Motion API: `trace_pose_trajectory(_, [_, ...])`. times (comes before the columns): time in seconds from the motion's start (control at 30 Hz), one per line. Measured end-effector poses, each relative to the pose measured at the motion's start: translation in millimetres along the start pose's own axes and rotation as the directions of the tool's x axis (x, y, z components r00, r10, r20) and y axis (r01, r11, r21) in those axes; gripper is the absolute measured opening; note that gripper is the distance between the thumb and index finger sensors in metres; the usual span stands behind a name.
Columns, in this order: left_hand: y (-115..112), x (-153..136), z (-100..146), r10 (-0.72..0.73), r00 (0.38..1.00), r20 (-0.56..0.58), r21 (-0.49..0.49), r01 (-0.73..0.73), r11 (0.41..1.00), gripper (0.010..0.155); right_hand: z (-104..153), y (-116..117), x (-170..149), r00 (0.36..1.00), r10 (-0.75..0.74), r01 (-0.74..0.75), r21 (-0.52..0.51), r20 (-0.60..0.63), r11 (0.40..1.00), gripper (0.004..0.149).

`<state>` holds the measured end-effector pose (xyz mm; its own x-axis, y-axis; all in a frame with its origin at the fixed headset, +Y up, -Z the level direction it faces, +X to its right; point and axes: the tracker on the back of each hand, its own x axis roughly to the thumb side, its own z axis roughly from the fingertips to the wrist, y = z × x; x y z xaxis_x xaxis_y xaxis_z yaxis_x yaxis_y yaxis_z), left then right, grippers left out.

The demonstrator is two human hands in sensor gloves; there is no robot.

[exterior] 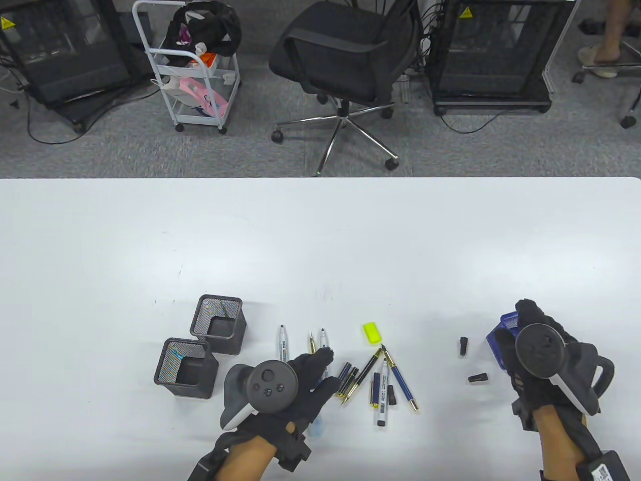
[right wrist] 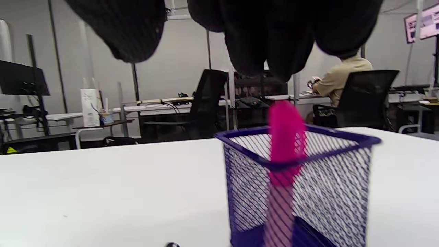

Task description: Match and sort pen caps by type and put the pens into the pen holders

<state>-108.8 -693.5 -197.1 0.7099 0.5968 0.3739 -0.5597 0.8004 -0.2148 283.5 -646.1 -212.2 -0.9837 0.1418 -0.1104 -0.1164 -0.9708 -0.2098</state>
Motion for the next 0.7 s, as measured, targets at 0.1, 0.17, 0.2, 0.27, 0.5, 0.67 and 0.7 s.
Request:
trace_pose_trajectory(0.1, [0, 0, 0, -0.005, 1.0, 0.0, -0.001, 0.005, 1.0, 0.065, 10, -8, 21, 0.997, -0.006, 0.01, -0.051, 0.076, 0.999, 0.074])
trace_pose_trajectory(0.17, [0, -1, 0, -0.004, 1.0, -0.002, -0.001, 0.004, 1.0, 0.065, 17, -8, 36, 0.991, -0.021, 0.028, -0.049, 0.133, 0.998, 0.074])
trace_pose_trajectory(0.2, [0, -1, 0, -0.005, 1.0, -0.001, -0.002, 0.005, 1.0, 0.065, 19, -6, 42, 0.988, -0.028, 0.035, -0.041, 0.15, 0.999, 0.073])
trace_pose_trajectory(0.27, [0, 0, 0, -0.011, 1.0, -0.002, -0.004, 0.011, 1.0, 0.065, 26, 2, 58, 0.98, -0.062, 0.062, 0.009, 0.187, 0.998, 0.072])
trace_pose_trajectory(0.5, [1, -2, 0, -0.028, 1.0, -0.005, -0.007, 0.028, 1.0, 0.065, 34, 50, 98, 0.971, -0.077, 0.023, 0.234, 0.226, 0.972, 0.069])
trace_pose_trajectory(0.67, [1, -3, 1, -0.037, 0.999, -0.013, -0.015, 0.037, 0.999, 0.065, 35, 82, 115, 0.97, 0.028, -0.097, 0.278, 0.243, 0.956, 0.066])
trace_pose_trajectory(0.7, [1, -3, 1, -0.041, 0.999, -0.013, -0.016, 0.041, 0.999, 0.065, 35, 88, 117, 0.969, 0.036, -0.106, 0.278, 0.243, 0.955, 0.065])
